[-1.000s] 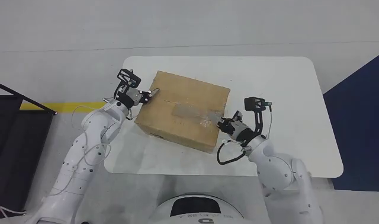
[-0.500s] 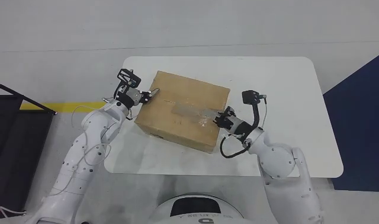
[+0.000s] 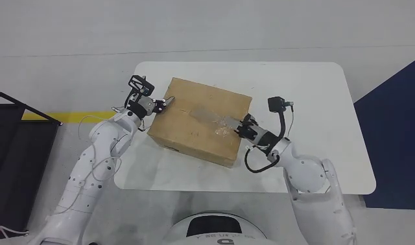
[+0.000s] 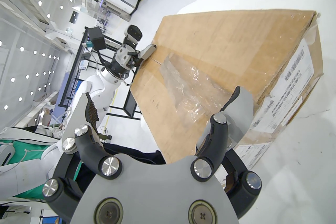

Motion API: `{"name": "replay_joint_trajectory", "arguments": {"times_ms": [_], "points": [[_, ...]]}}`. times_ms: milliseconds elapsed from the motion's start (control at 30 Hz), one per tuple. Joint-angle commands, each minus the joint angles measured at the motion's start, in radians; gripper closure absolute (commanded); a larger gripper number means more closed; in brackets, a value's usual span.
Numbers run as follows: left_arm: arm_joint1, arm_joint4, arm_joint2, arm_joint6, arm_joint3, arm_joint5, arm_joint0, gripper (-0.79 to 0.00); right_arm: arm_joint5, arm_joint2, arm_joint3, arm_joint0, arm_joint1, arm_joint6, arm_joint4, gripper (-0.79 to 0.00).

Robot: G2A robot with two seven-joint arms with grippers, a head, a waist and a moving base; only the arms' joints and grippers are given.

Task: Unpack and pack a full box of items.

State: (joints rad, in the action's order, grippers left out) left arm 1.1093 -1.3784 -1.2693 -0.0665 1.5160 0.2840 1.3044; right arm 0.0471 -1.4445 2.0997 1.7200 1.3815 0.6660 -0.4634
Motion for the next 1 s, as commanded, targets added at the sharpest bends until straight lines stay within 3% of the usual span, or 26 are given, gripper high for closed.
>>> {"name": "replay_joint_trajectory", "arguments": {"times_ms": [0, 400, 767, 967], "points": [[0.000, 0.000, 0.000, 0.000, 0.000, 0.000, 0.000, -0.785, 0.008, -0.014, 0.001, 0.012, -0.003, -0.009, 0.016, -0.785], [0.000, 0.000, 0.000, 0.000, 0.000, 0.000, 0.000, -0.785, -0.061, 0.065, -0.130, -0.118, -0.011, 0.067, 0.043, -0.785], [0.000, 0.000, 0.000, 0.000, 0.000, 0.000, 0.000, -0.785, -0.021, 0.036, -0.183, -0.112, -0.018, -0.004, 0.194, -0.785], [0.000, 0.000, 0.000, 0.000, 0.000, 0.000, 0.000, -0.785, -0.025, 0.031, -0.179, -0.112, -0.023, -0.006, 0.167, -0.785]]}}
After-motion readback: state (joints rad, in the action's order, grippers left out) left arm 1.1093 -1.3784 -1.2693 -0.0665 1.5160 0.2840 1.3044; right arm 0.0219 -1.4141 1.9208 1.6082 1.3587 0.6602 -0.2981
